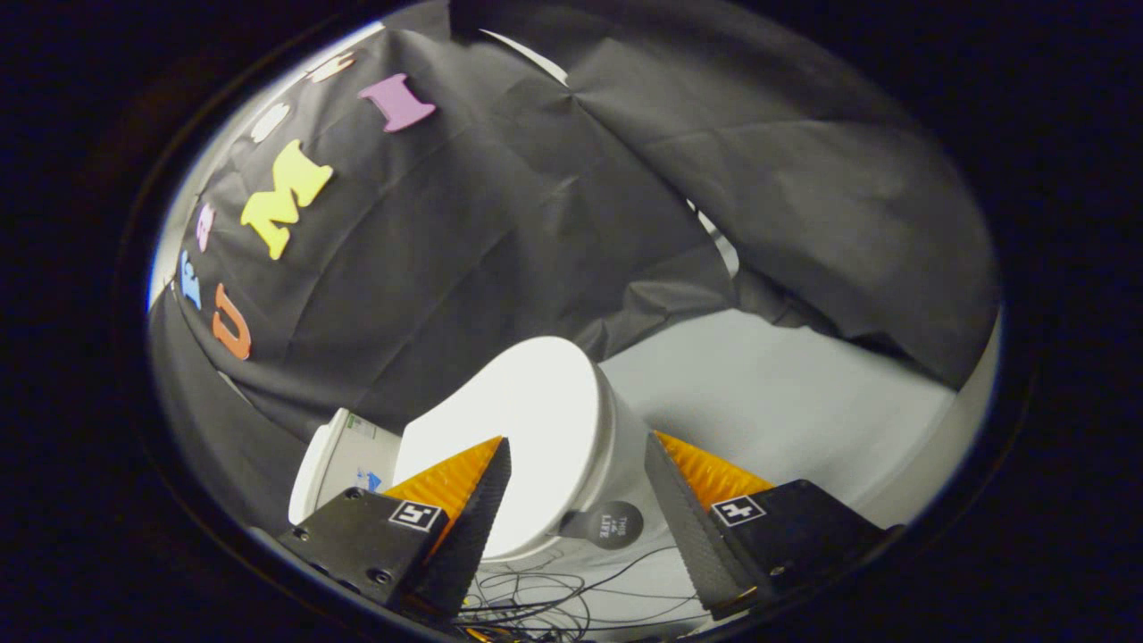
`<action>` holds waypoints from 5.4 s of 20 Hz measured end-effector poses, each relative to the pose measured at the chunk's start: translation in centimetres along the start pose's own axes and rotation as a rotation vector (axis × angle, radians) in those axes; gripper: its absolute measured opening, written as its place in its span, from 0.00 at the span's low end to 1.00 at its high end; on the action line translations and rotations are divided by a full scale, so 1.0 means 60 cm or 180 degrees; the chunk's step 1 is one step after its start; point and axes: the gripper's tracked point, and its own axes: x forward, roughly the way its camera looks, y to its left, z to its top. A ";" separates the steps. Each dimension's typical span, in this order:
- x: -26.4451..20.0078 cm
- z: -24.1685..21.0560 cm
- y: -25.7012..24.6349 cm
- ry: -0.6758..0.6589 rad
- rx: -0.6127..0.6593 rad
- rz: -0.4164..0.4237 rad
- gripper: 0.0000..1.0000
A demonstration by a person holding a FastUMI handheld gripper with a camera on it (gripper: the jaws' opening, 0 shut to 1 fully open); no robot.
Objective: Open the toilet lid.
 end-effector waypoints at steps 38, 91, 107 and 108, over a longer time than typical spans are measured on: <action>0.017 -0.077 -0.007 0.0554 0.1433 0.0516 0.03; -0.148 0.018 0.373 -0.0026 0.0066 0.0186 0.04; -0.182 0.000 0.501 -0.0153 -0.0358 0.0235 0.04; -0.183 -0.001 0.507 -0.0167 -0.0389 0.0222 0.04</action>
